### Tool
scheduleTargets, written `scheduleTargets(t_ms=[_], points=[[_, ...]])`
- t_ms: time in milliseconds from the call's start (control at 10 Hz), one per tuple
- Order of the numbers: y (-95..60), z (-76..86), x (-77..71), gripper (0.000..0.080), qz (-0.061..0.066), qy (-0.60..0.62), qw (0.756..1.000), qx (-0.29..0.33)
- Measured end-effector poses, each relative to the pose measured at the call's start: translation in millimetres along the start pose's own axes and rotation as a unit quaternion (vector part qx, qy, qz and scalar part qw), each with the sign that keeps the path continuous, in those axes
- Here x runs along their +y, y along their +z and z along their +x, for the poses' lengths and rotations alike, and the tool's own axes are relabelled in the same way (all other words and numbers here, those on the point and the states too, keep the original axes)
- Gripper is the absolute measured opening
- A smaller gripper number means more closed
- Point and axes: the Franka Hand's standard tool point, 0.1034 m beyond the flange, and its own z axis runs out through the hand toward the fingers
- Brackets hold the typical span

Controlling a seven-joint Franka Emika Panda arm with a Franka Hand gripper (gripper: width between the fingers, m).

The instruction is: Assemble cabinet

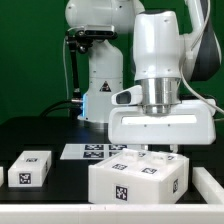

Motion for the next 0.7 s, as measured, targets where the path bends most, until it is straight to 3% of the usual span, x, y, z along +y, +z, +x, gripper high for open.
scheduleTargets(t_ms=[100, 300, 500, 700], points=[[-2.7, -1.1, -0.3, 0.0208, 0.0, -0.011, 1.0, -0.007], [-33.7, -2.5, -5.6, 0.0208, 0.013, -0.03, 0.999, -0.035], [-59.3, 6.8, -7.1, 0.0208, 0.023, -0.044, 0.998, -0.047], [-60.5, 9.3, -7.8, 0.0208, 0.024, -0.044, 0.998, -0.043]])
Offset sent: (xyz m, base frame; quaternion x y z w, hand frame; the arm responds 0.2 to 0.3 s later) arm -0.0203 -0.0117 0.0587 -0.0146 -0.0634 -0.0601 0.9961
